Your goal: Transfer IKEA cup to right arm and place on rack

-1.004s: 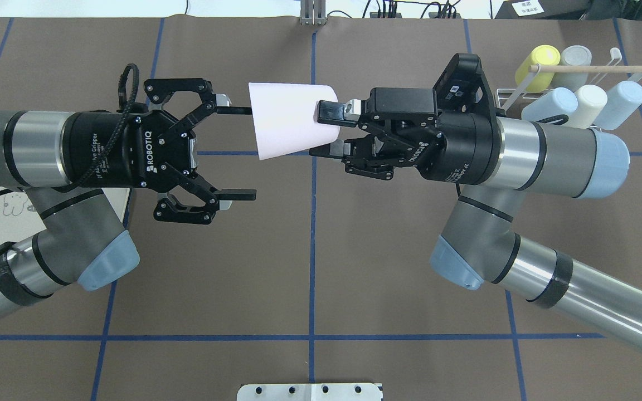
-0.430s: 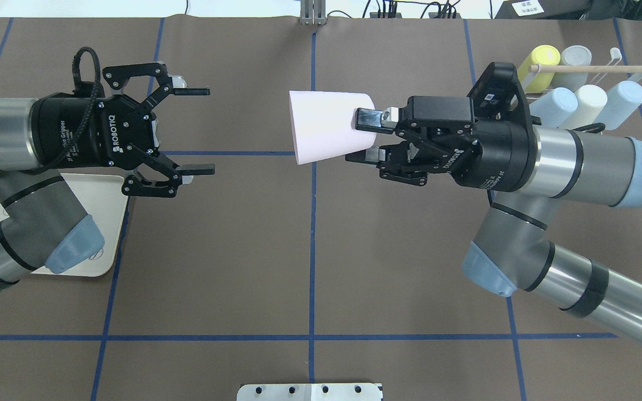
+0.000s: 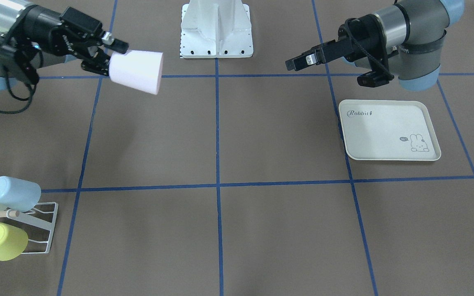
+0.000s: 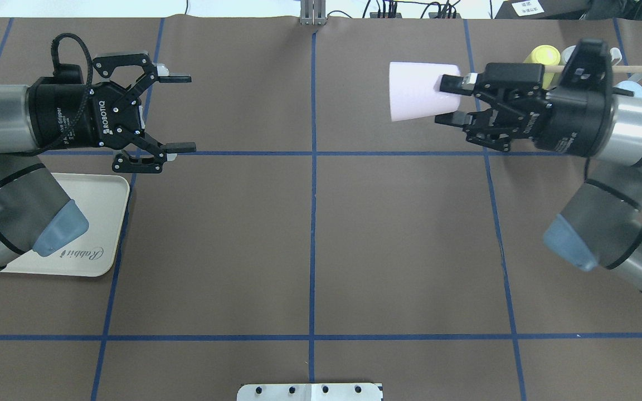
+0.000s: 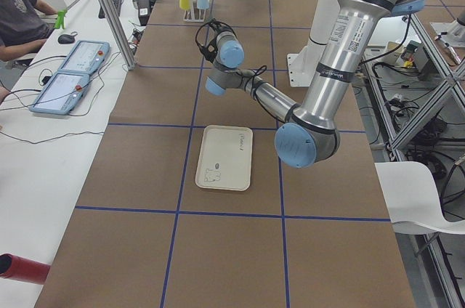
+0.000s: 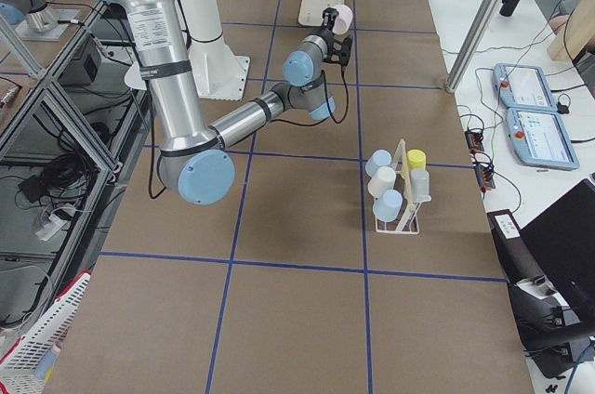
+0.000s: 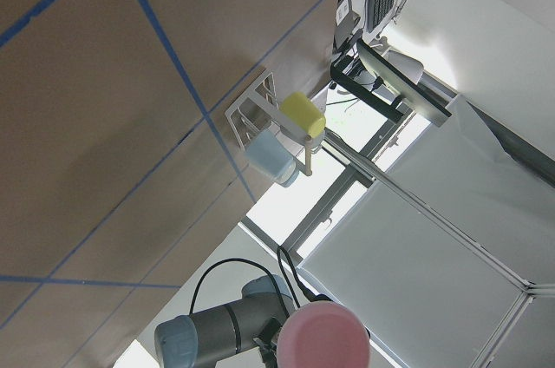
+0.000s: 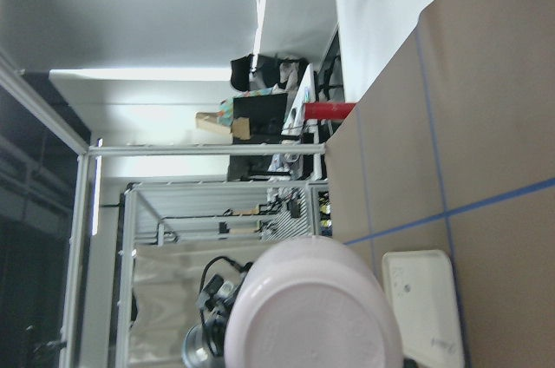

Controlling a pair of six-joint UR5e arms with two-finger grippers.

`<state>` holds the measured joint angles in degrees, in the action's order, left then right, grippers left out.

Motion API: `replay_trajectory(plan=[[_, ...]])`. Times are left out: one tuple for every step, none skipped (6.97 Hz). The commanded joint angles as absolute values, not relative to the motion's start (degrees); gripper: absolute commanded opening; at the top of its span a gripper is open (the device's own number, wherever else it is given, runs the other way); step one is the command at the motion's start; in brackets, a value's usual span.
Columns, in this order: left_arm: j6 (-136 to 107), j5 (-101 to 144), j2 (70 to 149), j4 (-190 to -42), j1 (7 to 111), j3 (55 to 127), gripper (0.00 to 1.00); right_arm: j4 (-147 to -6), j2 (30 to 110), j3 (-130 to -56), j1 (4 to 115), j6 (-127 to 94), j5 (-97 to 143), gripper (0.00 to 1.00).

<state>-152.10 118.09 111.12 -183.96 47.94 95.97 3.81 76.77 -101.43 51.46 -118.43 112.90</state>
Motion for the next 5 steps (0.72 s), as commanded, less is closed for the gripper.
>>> replay_trajectory(plan=[[-145.06,118.3,111.01,-178.8,48.34,95.36,1.0,-13.19,77.35,-101.95,67.08,-108.97,127.63,0.32],[-140.67,119.52,110.66,-175.29,48.77,95.27,1.0,-20.58,77.34,-101.95,71.76,-102.11,131.1,0.32],[-135.14,119.79,110.39,-171.69,49.04,95.19,1.0,-27.96,77.6,-101.87,76.24,-95.25,132.87,0.32],[-130.65,119.71,110.13,-168.08,49.48,95.19,1.0,-36.74,77.43,-101.78,80.9,-86.4,135.33,0.31],[-125.3,119.62,109.6,-165.09,50.0,94.92,1.0,-44.83,77.34,-101.78,84.34,-75.52,137.44,0.3]])
